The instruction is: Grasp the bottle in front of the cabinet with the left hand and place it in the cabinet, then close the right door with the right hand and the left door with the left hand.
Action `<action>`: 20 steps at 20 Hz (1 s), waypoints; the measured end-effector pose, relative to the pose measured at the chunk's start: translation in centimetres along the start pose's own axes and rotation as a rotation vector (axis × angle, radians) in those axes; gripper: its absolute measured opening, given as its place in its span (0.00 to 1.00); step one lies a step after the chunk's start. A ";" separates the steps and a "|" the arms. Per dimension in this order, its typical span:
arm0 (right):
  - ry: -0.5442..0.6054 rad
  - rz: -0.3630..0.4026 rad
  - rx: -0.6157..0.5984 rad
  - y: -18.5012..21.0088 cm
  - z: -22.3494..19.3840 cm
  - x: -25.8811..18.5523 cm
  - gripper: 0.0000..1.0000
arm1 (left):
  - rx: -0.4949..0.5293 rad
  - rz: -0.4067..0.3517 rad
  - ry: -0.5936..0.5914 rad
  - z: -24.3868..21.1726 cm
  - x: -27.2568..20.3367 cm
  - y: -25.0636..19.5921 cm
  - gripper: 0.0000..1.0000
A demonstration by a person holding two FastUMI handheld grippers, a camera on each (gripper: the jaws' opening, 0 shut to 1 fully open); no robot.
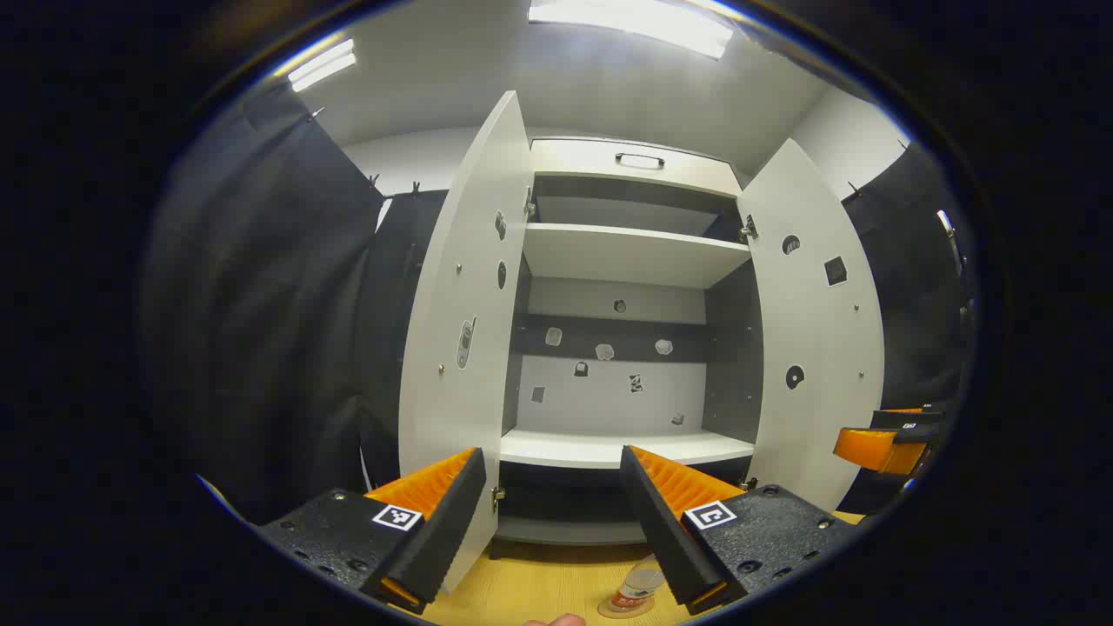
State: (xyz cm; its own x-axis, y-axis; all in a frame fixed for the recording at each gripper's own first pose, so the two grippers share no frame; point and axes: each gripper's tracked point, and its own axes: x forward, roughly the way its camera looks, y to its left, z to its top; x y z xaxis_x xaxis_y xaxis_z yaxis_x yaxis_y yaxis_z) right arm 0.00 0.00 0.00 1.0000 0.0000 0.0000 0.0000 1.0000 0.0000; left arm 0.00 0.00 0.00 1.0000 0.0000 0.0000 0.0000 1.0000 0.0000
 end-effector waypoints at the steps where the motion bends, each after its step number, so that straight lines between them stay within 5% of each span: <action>1: 0.002 0.002 0.001 0.0 -0.1 0.0 1.00 | 0.000 0.002 0.005 -0.2 -0.1 0.1 0.95; 20: 0.007 0.002 0.010 0.0 -0.4 0.0 1.00 | -0.003 0.027 0.014 -0.5 -0.4 1.1 0.95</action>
State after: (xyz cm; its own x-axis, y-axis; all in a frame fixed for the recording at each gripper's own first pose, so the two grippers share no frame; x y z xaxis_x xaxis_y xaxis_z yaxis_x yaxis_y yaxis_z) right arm -0.03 0.03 -0.38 1.0000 0.0016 -0.0069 -0.0015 1.0000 0.0098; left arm -0.43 1.11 -0.48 0.9995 0.0272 -0.0139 -0.0272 0.9996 -0.0031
